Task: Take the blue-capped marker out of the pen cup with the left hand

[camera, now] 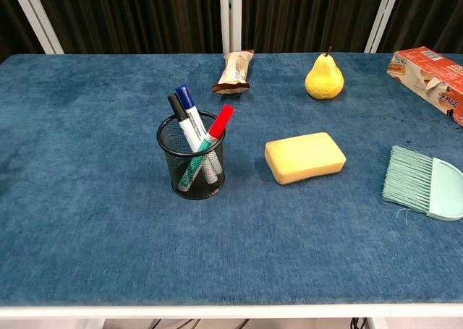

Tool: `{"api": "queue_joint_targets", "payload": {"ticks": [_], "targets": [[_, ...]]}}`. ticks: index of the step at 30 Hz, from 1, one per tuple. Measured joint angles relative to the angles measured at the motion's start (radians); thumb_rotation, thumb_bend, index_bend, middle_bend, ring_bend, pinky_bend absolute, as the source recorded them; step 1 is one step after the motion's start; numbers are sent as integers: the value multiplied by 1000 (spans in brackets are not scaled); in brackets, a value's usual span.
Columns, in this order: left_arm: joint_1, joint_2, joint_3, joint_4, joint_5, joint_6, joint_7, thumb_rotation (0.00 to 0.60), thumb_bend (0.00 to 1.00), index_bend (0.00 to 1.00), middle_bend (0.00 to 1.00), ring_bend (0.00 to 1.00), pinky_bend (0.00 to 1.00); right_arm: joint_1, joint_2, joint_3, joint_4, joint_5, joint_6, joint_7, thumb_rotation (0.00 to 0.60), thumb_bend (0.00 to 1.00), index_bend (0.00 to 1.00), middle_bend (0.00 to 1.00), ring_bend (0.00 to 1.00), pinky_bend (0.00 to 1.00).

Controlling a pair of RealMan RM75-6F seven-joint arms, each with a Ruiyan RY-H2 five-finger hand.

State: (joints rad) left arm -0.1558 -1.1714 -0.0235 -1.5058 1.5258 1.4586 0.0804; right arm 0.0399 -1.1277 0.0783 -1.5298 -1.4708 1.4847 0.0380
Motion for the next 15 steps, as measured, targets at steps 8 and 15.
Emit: {"api": "queue_joint_targets", "payload": {"ticks": [8,15], "targets": [[-4,-9,1,5,5,-10,-17,600,159,153,107,0,91,-10,12,3,-11,-8,30,16,600,158,0,0,0,0],[-30,14,-1,-44,48,-17,-24,600,159,153,113,0,95,-24,40,8,-41,-20,68,20,600,158,0,0,0,0]]}}
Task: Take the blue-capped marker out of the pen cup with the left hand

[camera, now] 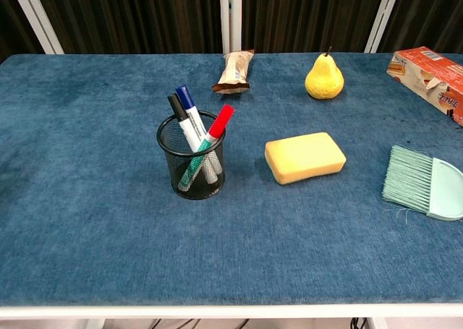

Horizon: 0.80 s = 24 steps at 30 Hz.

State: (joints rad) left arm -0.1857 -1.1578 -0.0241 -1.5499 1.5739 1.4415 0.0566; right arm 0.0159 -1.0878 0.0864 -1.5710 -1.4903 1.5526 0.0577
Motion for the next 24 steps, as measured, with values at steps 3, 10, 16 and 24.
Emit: {"api": "queue_joint_targets", "payload": {"ticks": [3,10,16,24], "targets": [[-25,22,-3,-41,8,-33,-3,600,159,153,117,0,123,1,0,2,0,14,-12,1,600,158,0,0,0,0],[-140,82,-30,-166,9,-195,4,600,178,162,126,24,162,0,-11,-4,17,20,-24,6,600,158,0,0,0,0],[-293,97,-94,-243,-71,-405,14,600,204,176,132,31,177,-3,0,1,6,16,-11,9,600,158,0,0,0,0],[-484,58,-174,-296,-306,-630,70,600,214,192,155,46,196,-6,16,9,-15,36,-12,13,600,159,0,0,0,0]]}}
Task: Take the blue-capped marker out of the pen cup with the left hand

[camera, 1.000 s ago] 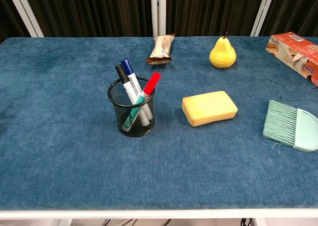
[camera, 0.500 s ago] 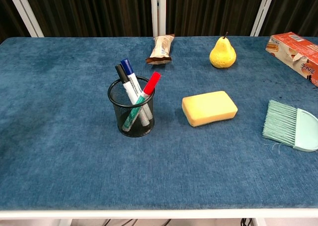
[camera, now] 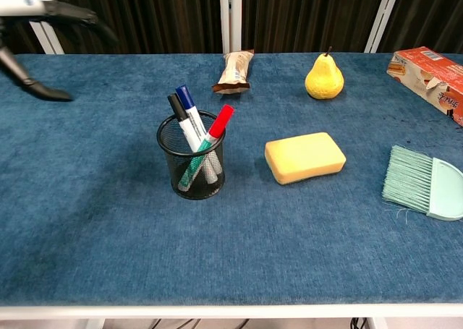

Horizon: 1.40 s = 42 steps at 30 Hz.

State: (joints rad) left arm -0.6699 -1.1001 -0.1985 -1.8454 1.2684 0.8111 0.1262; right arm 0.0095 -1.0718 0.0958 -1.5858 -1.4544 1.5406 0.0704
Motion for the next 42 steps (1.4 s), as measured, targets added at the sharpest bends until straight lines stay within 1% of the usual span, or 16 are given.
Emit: {"api": "queue_joint_targets", "payload": {"ticks": [5,6,12,15,17,20,24,28,36,42], "targets": [[-106,-29,-23,-10,-170,-93,53,600,215,193,155,46,195,3,-1,-1,1,12,-21,1,600,160,0,0,0,0],[-139,-40,-25,-10,-219,-114,70,600,215,193,155,46,195,5,-1,0,2,16,-25,1,600,160,0,0,0,0],[-250,-97,-23,9,-360,-161,118,600,215,200,157,46,195,8,-3,1,6,22,-33,4,600,160,0,0,0,0],[-301,-121,-19,32,-408,-178,132,600,215,204,159,47,184,6,-3,0,12,25,-36,10,600,160,0,0,0,0],[-328,-129,-15,44,-431,-188,139,600,216,205,159,47,177,5,-3,0,16,28,-38,17,600,161,0,0,0,0],[-364,-140,-5,61,-463,-191,155,600,227,234,168,55,177,5,-3,1,25,40,-46,26,600,160,0,0,0,0],[-406,-158,11,80,-504,-179,178,600,256,315,208,75,194,7,2,-1,35,42,-63,40,600,160,0,0,0,0],[-436,-169,31,95,-541,-156,204,600,280,357,214,77,196,8,5,-5,41,38,-67,51,600,161,0,0,0,0],[-476,-172,66,97,-615,-124,233,600,325,379,216,77,196,8,6,-6,57,42,-79,76,600,160,0,0,0,0],[-495,-160,82,86,-633,-121,232,600,350,419,216,77,196,11,13,-15,60,28,-87,77,600,160,0,0,0,0]]}}
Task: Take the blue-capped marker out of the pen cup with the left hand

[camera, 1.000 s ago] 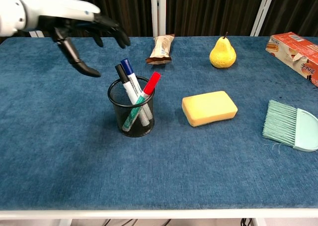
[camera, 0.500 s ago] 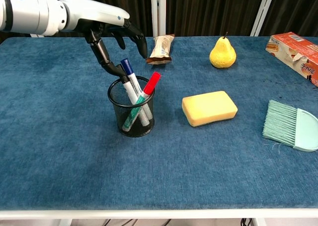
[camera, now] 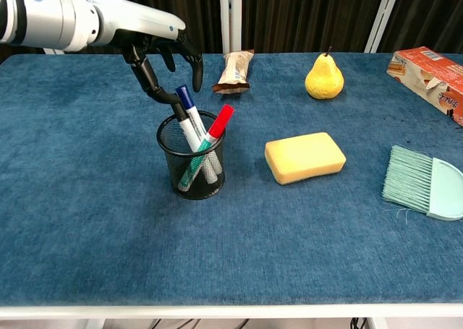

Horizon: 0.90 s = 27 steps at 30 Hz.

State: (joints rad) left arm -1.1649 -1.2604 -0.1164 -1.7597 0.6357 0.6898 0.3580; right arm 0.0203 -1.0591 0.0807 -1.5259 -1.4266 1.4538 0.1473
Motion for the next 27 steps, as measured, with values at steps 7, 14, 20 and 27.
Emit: {"api": "queue_joint_targets", "payload": {"ticks": [7,14,20,27], "targets": [[-9,9,12,-3,-3,-7,-14,600,360,440,216,77,196,3,0,-3,0,-2,-6,-5,600,163,0,0,0,0],[-16,12,21,0,-5,-10,-29,600,366,443,216,77,196,2,-1,-6,3,-6,-4,-6,600,176,0,0,0,0],[-23,13,27,-2,-4,-12,-37,600,373,466,217,77,196,3,-1,-6,2,-6,-6,-7,600,176,0,0,0,0],[-28,11,30,-1,5,-15,-52,600,372,468,218,77,194,4,-2,-6,6,-2,-10,-5,600,176,0,0,0,0]]}}
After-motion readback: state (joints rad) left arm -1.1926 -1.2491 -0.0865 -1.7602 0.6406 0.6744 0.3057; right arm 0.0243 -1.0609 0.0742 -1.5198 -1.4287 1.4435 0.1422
